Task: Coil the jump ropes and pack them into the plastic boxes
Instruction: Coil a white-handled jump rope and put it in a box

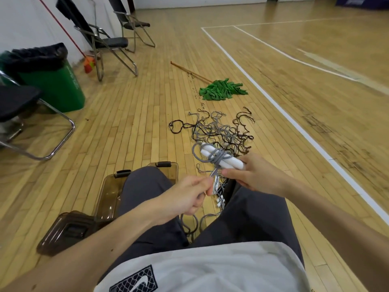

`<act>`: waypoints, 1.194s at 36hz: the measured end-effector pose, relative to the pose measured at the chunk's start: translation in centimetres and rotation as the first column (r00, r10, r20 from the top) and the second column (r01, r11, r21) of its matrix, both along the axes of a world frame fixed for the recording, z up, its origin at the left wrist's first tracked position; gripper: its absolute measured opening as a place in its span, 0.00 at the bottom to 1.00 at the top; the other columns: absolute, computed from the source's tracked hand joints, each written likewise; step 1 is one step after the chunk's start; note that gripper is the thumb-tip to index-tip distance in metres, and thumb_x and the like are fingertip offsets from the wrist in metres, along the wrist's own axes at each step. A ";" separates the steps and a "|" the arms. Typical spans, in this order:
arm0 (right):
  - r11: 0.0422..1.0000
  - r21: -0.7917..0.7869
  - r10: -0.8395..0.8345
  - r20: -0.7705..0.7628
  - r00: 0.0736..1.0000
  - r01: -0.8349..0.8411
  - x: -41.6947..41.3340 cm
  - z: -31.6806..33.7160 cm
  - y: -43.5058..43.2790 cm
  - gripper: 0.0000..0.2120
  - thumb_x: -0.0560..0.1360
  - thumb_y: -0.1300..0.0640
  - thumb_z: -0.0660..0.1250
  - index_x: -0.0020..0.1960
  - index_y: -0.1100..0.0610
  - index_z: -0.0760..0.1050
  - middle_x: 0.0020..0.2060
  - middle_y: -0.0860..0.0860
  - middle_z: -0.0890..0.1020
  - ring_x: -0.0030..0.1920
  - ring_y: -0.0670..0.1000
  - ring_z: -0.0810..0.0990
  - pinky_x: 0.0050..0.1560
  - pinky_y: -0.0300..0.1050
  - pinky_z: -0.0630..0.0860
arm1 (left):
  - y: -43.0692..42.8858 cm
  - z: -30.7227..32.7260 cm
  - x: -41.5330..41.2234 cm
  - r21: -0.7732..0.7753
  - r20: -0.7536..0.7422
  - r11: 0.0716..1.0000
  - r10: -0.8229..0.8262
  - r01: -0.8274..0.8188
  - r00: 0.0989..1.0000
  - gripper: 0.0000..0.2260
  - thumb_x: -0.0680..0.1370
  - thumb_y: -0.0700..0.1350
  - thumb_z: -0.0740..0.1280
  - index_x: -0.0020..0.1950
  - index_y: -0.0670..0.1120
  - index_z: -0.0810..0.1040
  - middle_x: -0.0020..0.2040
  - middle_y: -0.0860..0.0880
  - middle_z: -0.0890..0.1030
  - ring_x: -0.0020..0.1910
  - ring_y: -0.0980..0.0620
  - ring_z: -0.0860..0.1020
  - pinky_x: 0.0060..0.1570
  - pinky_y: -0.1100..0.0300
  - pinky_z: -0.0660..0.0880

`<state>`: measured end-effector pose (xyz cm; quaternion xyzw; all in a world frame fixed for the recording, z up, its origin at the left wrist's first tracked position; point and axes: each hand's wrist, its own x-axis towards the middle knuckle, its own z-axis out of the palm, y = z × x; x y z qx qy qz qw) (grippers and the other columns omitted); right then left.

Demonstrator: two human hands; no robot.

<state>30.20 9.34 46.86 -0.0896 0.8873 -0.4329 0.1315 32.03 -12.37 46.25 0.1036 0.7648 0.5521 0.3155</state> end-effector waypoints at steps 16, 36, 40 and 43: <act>0.953 0.276 0.066 0.225 0.972 -0.128 0.1 -1.0 -2.1 0.21 0.81 0.45 0.66 0.37 0.58 0.70 0.19 0.48 0.72 0.19 0.48 0.70 0.27 0.41 0.69 | 0.0 3.7 -0.9 -0.795 -0.456 0.607 -0.571 -0.024 0.683 0.14 0.83 0.50 0.62 0.40 0.45 0.74 0.32 0.51 0.71 0.30 0.53 0.69 0.29 0.57 0.63; 0.824 0.354 0.309 0.373 0.875 -0.442 2.8 1.9 -4.0 0.21 0.81 0.47 0.66 0.34 0.57 0.70 0.24 0.52 0.74 0.21 0.50 0.71 0.31 0.44 0.73 | -0.5 5.9 -4.7 -0.544 -0.370 0.749 -0.618 0.377 0.694 0.06 0.72 0.48 0.78 0.41 0.47 0.83 0.36 0.56 0.81 0.37 0.61 0.77 0.39 0.66 0.72; 0.824 0.308 0.371 0.343 0.863 -0.476 3.3 2.8 -4.0 0.19 0.82 0.48 0.66 0.35 0.54 0.69 0.25 0.52 0.74 0.23 0.52 0.71 0.30 0.44 0.71 | -1.2 5.6 -5.3 -0.318 -0.283 0.826 -0.551 0.466 0.785 0.03 0.73 0.40 0.76 0.42 0.43 0.84 0.40 0.45 0.84 0.40 0.44 0.81 0.45 0.46 0.78; 0.816 0.305 0.411 0.291 0.864 -0.491 3.4 3.0 -4.1 0.17 0.81 0.46 0.66 0.39 0.54 0.68 0.27 0.54 0.75 0.26 0.53 0.73 0.31 0.47 0.71 | -1.7 5.2 -5.4 -0.165 -0.212 0.861 -0.508 0.482 0.835 0.03 0.74 0.37 0.75 0.42 0.43 0.84 0.37 0.45 0.83 0.38 0.51 0.80 0.41 0.55 0.78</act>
